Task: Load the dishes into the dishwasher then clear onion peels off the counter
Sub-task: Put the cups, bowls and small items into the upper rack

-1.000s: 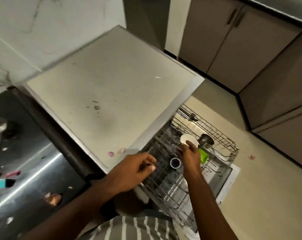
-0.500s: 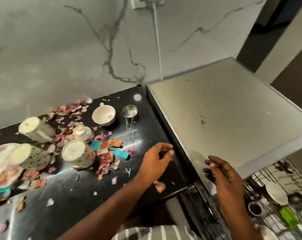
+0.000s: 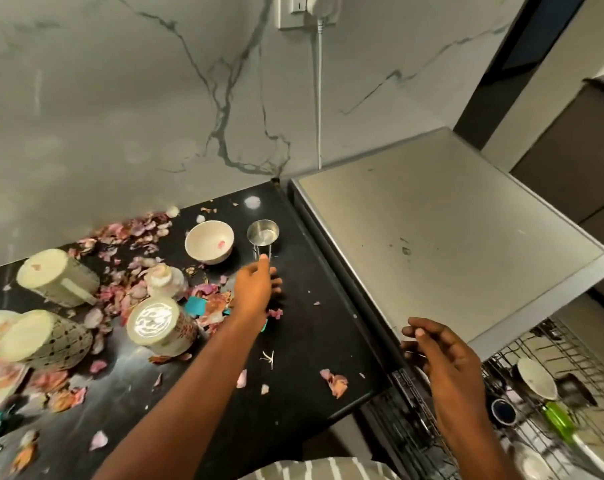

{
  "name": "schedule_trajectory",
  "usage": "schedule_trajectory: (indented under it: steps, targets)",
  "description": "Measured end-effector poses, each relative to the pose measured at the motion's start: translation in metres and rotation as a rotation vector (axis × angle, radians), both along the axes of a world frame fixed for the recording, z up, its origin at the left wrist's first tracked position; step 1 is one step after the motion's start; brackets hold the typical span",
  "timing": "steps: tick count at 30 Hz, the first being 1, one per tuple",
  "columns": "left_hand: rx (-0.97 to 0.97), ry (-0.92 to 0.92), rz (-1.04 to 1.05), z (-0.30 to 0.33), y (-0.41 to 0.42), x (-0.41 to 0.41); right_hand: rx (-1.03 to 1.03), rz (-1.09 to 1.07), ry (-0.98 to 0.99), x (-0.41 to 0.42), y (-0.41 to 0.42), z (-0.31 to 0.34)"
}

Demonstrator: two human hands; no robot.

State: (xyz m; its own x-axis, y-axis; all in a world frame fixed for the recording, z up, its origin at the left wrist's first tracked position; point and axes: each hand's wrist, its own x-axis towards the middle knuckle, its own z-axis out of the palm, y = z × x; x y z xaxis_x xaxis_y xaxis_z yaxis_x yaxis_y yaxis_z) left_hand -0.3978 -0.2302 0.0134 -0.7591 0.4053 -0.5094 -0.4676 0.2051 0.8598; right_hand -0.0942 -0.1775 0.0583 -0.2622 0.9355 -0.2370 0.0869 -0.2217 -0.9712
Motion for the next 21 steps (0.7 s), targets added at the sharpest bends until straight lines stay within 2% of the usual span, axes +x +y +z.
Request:
schedule_trajectory:
  steps: [5, 7, 10, 14, 21]
  targets:
    - [0.026, 0.018, -0.012, -0.005, 0.007, 0.000, -0.029, -0.070, 0.018, 0.006, 0.004, -0.002]
    - [0.057, 0.068, -0.010, 0.001, 0.010, 0.012, -0.037, -0.073, 0.030, 0.008, 0.005, 0.000]
    - [0.103, 0.163, -0.112, 0.016, 0.017, 0.043, -0.051, -0.066, 0.043, 0.012, 0.010, 0.002]
    - [0.164, 0.247, -0.405, 0.035, 0.036, 0.110, -0.099, -0.061, 0.061, 0.029, 0.021, 0.004]
    - [0.152, 0.277, -0.993, 0.039, 0.064, 0.221, -0.236, -0.121, 0.092, 0.071, 0.035, 0.003]
